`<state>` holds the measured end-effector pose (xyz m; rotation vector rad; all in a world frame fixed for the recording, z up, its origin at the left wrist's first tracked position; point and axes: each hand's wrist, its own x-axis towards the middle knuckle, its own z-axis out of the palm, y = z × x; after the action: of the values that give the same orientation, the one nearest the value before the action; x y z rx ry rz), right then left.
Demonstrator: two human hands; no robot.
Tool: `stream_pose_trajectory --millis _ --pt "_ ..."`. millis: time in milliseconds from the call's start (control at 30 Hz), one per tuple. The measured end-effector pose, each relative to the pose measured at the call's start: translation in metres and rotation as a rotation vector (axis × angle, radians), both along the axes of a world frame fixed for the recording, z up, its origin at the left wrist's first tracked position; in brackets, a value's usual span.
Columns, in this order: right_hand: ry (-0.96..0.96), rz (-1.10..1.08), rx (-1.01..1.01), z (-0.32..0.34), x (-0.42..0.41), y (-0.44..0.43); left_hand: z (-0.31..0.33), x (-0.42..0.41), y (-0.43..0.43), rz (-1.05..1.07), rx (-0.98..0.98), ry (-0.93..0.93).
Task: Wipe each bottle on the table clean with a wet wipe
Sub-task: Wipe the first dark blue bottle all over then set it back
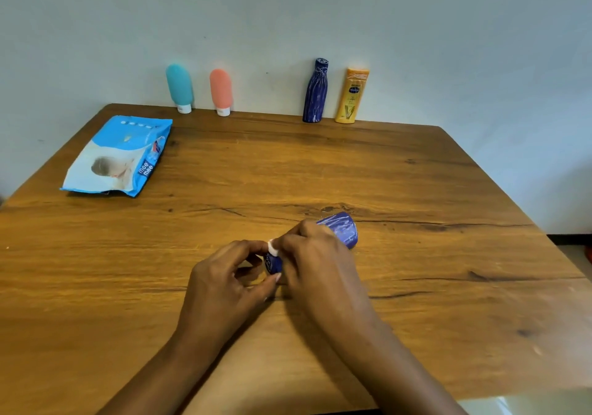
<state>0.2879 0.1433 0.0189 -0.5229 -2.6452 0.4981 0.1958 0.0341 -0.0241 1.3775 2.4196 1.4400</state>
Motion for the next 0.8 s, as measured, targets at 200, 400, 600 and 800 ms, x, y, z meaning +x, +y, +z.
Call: stream_pose_trajectory --millis 200,400,600,800 --pt "0.078 -0.083 -0.041 0.011 -0.005 0.011 0.001 0.003 -0.001 -0.057 0.003 0.153" --pt "0.091 -0.105 -0.103 0.009 0.004 0.015 -0.003 0.001 -0.001 -0.041 -0.001 0.136" --pt "0.107 -0.035 -0.039 -0.024 0.018 -0.015 0.000 0.000 0.000 -0.013 0.019 -0.009" --pt "0.084 -0.295 -0.012 -0.037 0.027 0.028 -0.002 -0.001 0.002 0.051 -0.040 -0.063"
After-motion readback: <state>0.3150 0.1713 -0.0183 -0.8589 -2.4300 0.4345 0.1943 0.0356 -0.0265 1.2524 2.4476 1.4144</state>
